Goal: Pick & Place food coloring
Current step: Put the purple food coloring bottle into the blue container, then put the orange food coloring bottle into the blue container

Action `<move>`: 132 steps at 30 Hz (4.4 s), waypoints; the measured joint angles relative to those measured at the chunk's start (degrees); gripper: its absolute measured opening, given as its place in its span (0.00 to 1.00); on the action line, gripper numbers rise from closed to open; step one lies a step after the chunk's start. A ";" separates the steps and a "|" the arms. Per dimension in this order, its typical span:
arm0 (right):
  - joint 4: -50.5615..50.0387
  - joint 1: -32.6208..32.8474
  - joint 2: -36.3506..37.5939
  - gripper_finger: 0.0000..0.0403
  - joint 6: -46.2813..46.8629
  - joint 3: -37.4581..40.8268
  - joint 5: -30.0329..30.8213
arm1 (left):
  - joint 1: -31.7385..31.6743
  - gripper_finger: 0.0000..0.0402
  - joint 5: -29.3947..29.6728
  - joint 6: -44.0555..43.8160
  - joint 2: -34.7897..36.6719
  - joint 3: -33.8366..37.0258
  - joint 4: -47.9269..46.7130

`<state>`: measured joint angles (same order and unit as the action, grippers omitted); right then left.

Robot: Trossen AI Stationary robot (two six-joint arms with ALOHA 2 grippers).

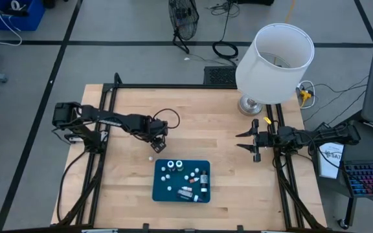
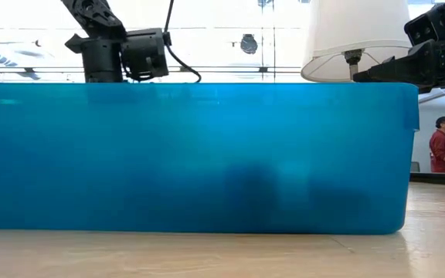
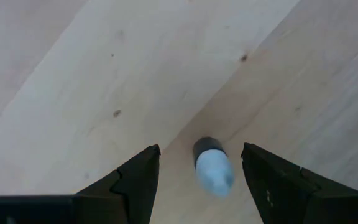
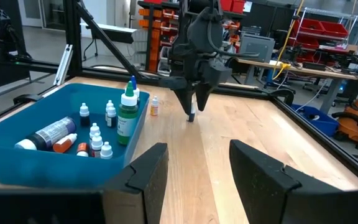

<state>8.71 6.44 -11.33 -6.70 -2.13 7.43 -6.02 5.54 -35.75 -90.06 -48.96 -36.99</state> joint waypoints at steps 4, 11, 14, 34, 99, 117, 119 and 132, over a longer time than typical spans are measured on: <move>0.00 -0.01 0.00 0.40 -0.01 0.00 0.00 | -0.01 0.57 0.03 1.32 0.00 -1.59 -0.83; 0.00 0.00 0.01 0.40 0.00 0.00 0.01 | 0.00 0.57 0.00 1.35 0.00 -3.55 -3.27; 0.01 0.00 0.00 0.40 -0.01 0.00 0.00 | 0.00 0.57 -0.02 1.16 0.01 -3.55 -3.59; 0.02 -0.01 0.00 0.40 -0.01 0.00 0.01 | 0.06 0.57 -1.88 -0.44 0.00 -3.55 -5.29; -0.38 0.00 0.01 0.40 -0.01 0.00 0.01 | 34.04 0.11 9.58 -1.39 -8.36 -28.45 -2.87; 0.01 -0.01 0.02 0.40 0.00 0.00 0.00 | 27.82 0.11 -1.61 0.79 -25.23 -36.25 -6.58; 0.00 -0.01 0.01 0.40 0.00 0.00 0.00 | 27.80 0.11 -1.46 0.47 -25.27 -36.23 -6.52; -0.04 -0.01 0.02 0.40 0.00 0.00 0.00 | 28.06 0.35 -3.08 -0.20 -24.82 -36.86 -7.13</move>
<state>8.67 6.43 -11.31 -6.70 -2.13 7.43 22.04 2.46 -35.95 -114.88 -85.82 -44.12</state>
